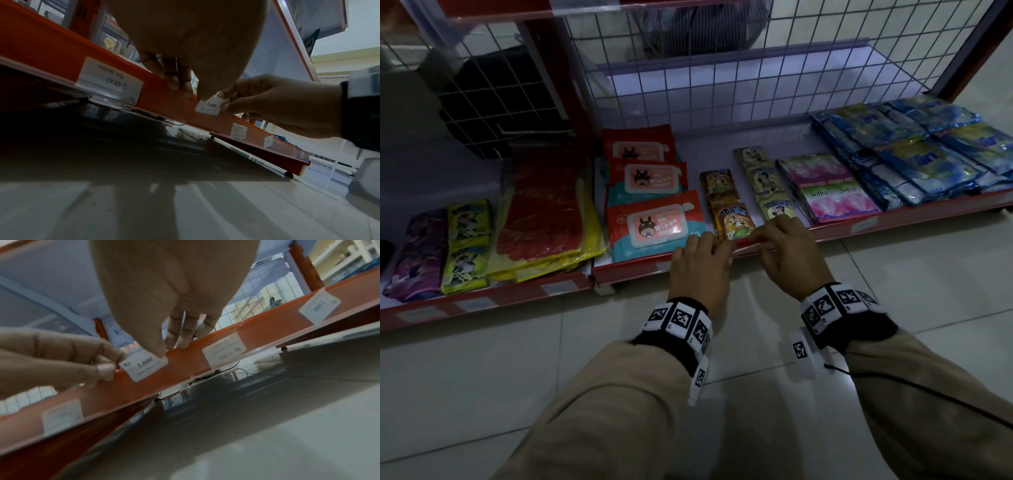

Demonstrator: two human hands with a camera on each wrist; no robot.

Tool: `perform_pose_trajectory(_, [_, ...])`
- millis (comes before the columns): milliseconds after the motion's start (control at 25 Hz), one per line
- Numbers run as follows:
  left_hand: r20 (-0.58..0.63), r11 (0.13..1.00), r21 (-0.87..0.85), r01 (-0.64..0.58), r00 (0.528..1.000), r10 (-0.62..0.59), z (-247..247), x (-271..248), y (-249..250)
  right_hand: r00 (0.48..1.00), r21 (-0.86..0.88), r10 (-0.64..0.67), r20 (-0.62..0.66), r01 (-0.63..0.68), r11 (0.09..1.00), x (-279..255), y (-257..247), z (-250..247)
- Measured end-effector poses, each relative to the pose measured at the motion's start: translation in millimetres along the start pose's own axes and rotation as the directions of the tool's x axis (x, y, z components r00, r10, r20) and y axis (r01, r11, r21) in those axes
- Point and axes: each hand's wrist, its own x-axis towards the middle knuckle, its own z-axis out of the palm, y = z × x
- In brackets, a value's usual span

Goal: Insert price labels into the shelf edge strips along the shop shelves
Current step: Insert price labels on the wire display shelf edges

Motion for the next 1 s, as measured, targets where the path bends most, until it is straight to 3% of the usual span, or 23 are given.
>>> perform_pose_trajectory(160, [0.024,0.996,0.088,-0.005,1.0,0.003,-1.7,2.9,4.5,0.996,-0.143,-0.06,0.072,0.07,0.987,-2.4,-0.2,-1.2])
perform_pose_trajectory(280, [0.019,0.994,0.105,0.0,1.0,-0.002,-2.2,2.7,7.3,0.994,-0.188,-0.097,0.056,0.106,0.976,1.4,-0.8,-0.6])
perform_pose_trajectory(1000, [-0.014,0.996,0.083,-0.02,1.0,0.021,4.5,-0.1,1.0,0.996,-0.204,-0.084,0.023,0.087,0.975,-2.9,3.8,7.4])
